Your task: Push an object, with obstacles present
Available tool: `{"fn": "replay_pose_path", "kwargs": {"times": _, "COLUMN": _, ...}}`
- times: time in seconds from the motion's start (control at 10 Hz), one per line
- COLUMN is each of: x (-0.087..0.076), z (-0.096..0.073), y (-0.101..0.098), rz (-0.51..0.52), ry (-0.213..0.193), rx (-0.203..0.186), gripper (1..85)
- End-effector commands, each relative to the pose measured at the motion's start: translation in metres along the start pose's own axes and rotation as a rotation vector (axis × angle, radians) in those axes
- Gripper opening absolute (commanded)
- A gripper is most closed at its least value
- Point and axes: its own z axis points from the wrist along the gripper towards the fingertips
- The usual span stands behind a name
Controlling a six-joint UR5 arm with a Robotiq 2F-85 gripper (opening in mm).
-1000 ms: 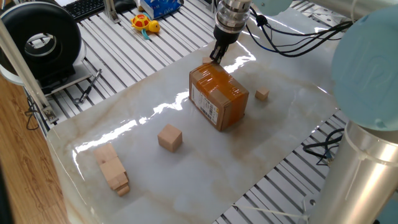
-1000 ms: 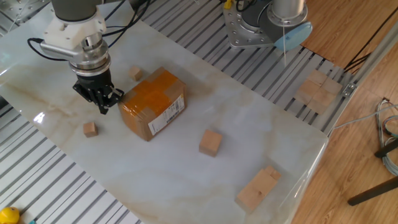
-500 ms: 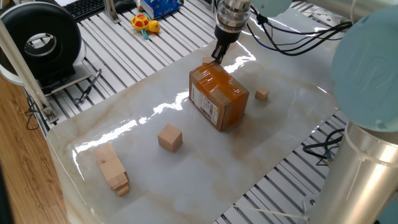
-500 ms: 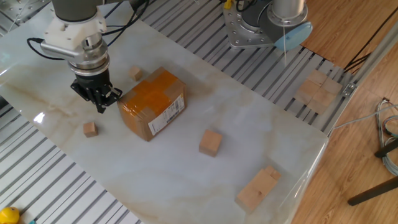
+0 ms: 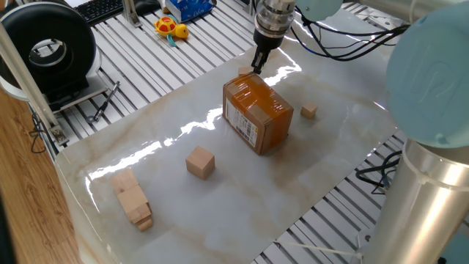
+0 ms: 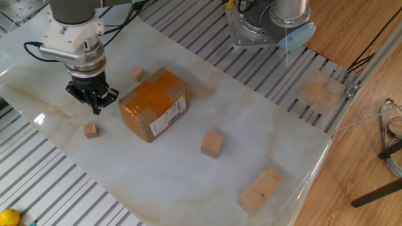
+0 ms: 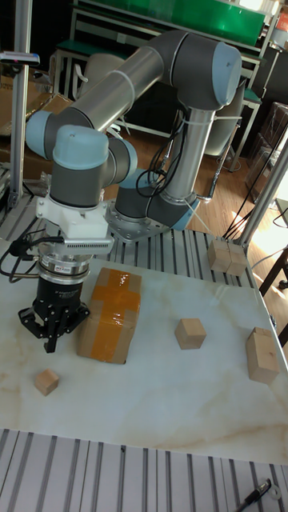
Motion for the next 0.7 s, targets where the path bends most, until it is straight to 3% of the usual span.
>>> {"fn": "replay_pose_path", "kwargs": {"times": 0.0, "x": -0.004, "z": 0.003, "y": 0.002, "rz": -0.014, "ry": -0.024, "rx": -0.033, "gripper": 1.3}}
{"fn": "replay_pose_path", "kwargs": {"times": 0.2, "x": -0.005, "z": 0.003, "y": 0.004, "rz": -0.019, "ry": -0.029, "rx": -0.042, "gripper": 1.3}}
{"fn": "replay_pose_path", "kwargs": {"times": 0.4, "x": 0.0, "z": 0.003, "y": 0.002, "rz": -0.012, "ry": -0.01, "rx": -0.036, "gripper": 1.3}}
{"fn": "replay_pose_path", "kwargs": {"times": 0.6, "x": 0.0, "z": -0.011, "y": 0.001, "rz": -0.016, "ry": 0.01, "rx": -0.012, "gripper": 1.3}}
